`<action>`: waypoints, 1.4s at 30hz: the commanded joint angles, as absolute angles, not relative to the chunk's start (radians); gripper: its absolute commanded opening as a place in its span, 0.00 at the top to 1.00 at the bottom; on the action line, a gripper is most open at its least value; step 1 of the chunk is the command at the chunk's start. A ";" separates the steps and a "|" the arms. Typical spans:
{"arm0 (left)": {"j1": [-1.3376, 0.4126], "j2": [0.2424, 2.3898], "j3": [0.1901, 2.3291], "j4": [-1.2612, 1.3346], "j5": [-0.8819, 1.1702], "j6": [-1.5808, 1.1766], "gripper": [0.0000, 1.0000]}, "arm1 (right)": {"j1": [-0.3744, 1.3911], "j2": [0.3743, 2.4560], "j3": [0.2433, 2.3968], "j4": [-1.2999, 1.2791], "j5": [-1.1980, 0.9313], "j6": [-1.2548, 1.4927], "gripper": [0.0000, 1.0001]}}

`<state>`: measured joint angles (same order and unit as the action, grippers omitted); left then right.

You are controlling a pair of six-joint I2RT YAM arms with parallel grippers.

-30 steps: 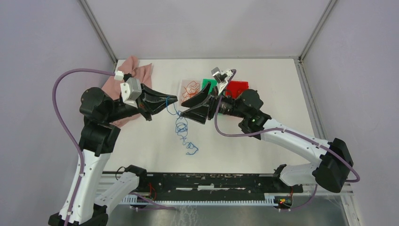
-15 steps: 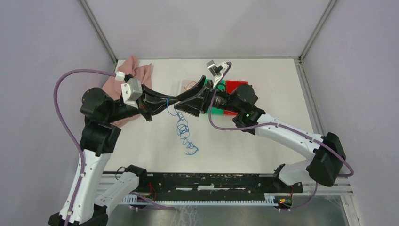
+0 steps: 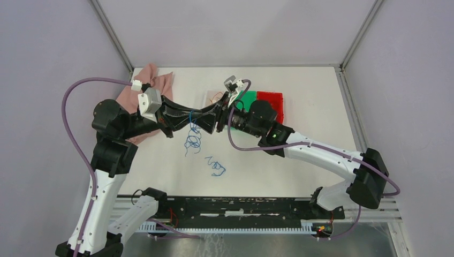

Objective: Untangle the cables

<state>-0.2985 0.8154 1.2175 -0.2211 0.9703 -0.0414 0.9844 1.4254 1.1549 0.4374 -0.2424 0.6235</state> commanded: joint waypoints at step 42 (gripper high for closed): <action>-0.300 0.798 1.236 -0.216 0.957 -0.006 0.97 | 1.031 1.211 1.050 0.481 -0.147 0.642 0.31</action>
<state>-0.2985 0.8005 1.2179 -0.2310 0.9691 -0.0395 1.0260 1.2579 1.0126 0.4324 -0.1421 0.6304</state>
